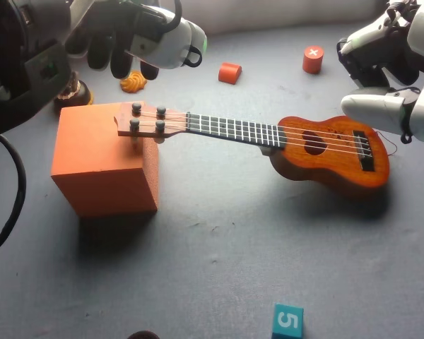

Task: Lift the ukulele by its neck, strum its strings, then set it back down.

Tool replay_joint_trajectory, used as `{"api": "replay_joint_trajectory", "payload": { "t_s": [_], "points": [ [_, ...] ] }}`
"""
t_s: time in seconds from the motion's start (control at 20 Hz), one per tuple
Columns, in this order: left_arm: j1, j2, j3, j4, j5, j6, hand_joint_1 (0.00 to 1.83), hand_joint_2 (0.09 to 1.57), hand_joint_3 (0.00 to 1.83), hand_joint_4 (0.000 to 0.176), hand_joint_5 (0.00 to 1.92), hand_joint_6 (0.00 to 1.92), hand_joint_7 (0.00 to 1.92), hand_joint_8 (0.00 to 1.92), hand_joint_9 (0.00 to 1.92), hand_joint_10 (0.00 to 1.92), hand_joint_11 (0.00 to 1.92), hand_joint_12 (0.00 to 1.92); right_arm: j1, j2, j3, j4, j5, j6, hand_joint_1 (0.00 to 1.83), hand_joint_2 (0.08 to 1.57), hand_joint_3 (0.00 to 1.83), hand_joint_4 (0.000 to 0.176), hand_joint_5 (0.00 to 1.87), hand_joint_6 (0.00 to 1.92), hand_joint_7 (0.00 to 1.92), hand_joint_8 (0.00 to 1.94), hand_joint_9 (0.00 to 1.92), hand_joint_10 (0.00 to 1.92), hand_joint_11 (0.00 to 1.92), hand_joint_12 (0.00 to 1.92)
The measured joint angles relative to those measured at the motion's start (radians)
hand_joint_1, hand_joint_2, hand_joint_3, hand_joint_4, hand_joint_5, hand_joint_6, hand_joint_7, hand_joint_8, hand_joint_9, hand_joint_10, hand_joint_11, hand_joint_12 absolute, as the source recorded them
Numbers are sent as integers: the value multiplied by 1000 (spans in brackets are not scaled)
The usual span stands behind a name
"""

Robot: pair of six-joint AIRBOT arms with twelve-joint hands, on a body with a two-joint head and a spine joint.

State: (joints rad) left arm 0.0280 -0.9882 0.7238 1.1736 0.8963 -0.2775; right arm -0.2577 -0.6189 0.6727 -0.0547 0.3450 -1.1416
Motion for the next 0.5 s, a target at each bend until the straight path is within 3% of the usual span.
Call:
{"api": "replay_joint_trajectory", "payload": {
  "t_s": [0.05,0.1,0.15,0.3,0.4,0.5],
  "points": [
    [0,0,0,0,0,0,6,1169,143,52,7,29,80,43,88,87,0,648,0,0,0,0,0,0,74,1101,327,0,35,305,112,127,16,245,0,270],
    [0,0,0,-5,1,0,0,1228,18,58,0,0,80,2,100,18,0,619,0,0,0,1,-5,0,59,1245,59,0,99,178,184,7,44,200,0,198],
    [0,0,0,-11,2,0,0,1234,11,54,5,2,89,12,112,17,0,577,0,0,0,2,-8,1,64,1264,21,0,120,135,171,0,56,184,0,293],
    [-9,-1,4,-15,-3,-1,0,1227,3,44,66,15,141,13,157,20,0,621,6,0,0,0,6,1,60,1254,7,0,80,98,133,3,33,174,0,340],
    [-8,-1,4,-59,3,0,2,1228,1,42,79,7,135,3,142,3,0,663,6,0,0,0,2,2,45,1234,0,0,95,86,164,1,57,210,0,524],
    [-11,-1,3,-84,4,1,0,1230,2,38,74,4,137,3,144,4,0,660,6,0,0,0,2,3,29,1241,3,0,79,74,156,1,49,216,0,494]
  ]
}}
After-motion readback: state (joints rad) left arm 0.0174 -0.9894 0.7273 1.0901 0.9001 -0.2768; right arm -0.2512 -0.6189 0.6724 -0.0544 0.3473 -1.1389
